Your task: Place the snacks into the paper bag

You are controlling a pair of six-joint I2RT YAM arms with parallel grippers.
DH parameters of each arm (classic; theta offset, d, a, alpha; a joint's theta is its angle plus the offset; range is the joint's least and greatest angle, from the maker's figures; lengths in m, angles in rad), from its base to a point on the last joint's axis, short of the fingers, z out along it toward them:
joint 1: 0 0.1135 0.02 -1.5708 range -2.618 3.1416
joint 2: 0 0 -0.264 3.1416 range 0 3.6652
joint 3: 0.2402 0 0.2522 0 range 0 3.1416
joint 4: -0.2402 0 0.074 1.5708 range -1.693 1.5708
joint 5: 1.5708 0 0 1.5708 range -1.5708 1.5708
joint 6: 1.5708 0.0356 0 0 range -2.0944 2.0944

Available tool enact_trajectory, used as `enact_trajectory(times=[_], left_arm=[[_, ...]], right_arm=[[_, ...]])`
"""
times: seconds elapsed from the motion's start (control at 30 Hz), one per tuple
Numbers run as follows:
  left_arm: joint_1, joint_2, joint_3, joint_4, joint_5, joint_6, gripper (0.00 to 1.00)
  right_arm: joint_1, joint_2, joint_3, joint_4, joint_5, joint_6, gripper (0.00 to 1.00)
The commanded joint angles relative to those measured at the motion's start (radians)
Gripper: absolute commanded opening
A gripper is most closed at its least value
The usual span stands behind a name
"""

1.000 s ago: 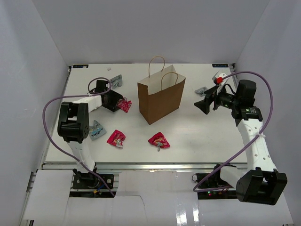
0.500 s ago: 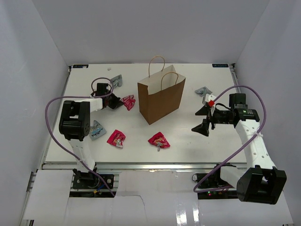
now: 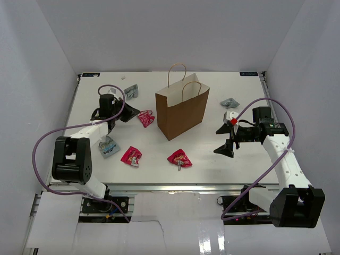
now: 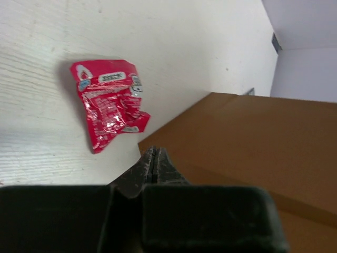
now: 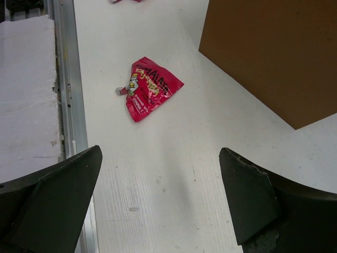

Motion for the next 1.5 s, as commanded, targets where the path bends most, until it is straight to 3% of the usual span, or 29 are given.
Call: enact_trajectory(times=[0.0, 0.37, 0.93, 1.1, 1.13, 1.23, 1.33, 1.37, 1.47], left_arm=[[-0.002, -0.095, -0.049, 0.039, 0.062, 0.007, 0.0], [-0.002, -0.209, -0.04, -0.018, 0.106, 0.041, 0.0], [-0.021, -0.282, 0.303, -0.15, 0.204, 0.104, 0.0], [-0.038, -0.275, 0.374, -0.258, 0.15, 0.163, 0.0], [-0.039, -0.272, 0.366, -0.291, 0.098, 0.18, 0.04], [-0.038, -0.258, 0.33, -0.369, 0.042, 0.225, 0.33], [-0.038, -0.209, 0.291, -0.395, 0.019, 0.248, 0.82], [-0.038, -0.189, 0.294, -0.398, 0.01, 0.259, 0.94], [-0.038, -0.108, 0.303, -0.398, 0.004, 0.286, 0.98]], right_arm=[[0.043, 0.019, -0.008, -0.008, -0.021, -0.011, 0.98], [0.1, 0.039, 0.012, 0.046, 0.0, 0.034, 0.99], [0.11, -0.014, -0.064, 0.085, 0.006, 0.068, 0.99], [0.111, -0.01, -0.074, 0.087, 0.023, 0.069, 0.99], [0.111, -0.01, -0.077, 0.093, 0.023, 0.075, 0.99], [0.113, -0.01, -0.093, 0.104, 0.026, 0.088, 0.99], [0.116, -0.01, -0.103, 0.107, 0.034, 0.094, 0.99], [0.114, -0.01, -0.107, 0.107, 0.037, 0.094, 1.0], [0.114, -0.007, -0.108, 0.109, 0.048, 0.095, 0.99]])
